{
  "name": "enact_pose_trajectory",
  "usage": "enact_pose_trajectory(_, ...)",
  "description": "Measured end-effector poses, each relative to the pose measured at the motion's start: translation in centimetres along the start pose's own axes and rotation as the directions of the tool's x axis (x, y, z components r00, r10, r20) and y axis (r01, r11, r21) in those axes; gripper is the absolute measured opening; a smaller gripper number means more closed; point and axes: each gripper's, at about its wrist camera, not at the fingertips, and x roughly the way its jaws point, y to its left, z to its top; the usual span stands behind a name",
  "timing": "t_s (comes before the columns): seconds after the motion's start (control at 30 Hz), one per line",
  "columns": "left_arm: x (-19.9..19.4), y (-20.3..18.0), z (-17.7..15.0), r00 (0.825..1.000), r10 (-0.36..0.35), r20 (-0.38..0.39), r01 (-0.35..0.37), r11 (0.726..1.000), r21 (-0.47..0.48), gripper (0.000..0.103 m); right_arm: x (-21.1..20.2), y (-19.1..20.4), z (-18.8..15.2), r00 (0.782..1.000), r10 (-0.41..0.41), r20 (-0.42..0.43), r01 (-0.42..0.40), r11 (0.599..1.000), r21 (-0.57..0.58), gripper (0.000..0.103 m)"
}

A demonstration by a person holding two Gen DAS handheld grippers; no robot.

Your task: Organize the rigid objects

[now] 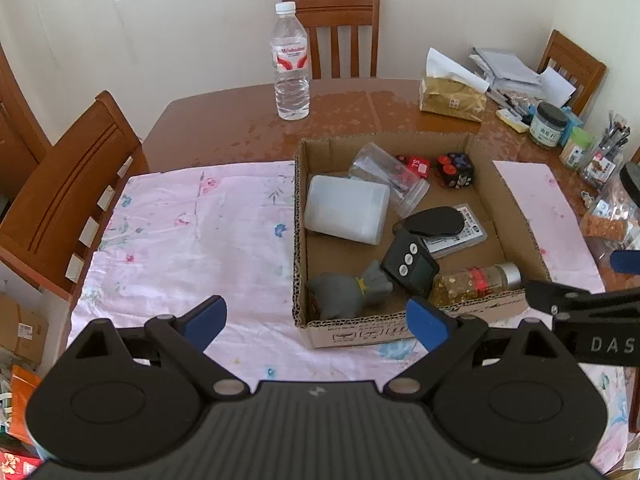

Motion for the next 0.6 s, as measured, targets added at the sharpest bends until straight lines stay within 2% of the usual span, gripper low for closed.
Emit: enact_pose_trajectory(0.6,-0.38,-0.05,-0.15,1.000,0.016,-0.004,-0.016,1.000,0.000,0.096,-0.09,-0.02,-0.09,1.000,-0.003,-0.001,0.003,1.000,0.004,0.103)
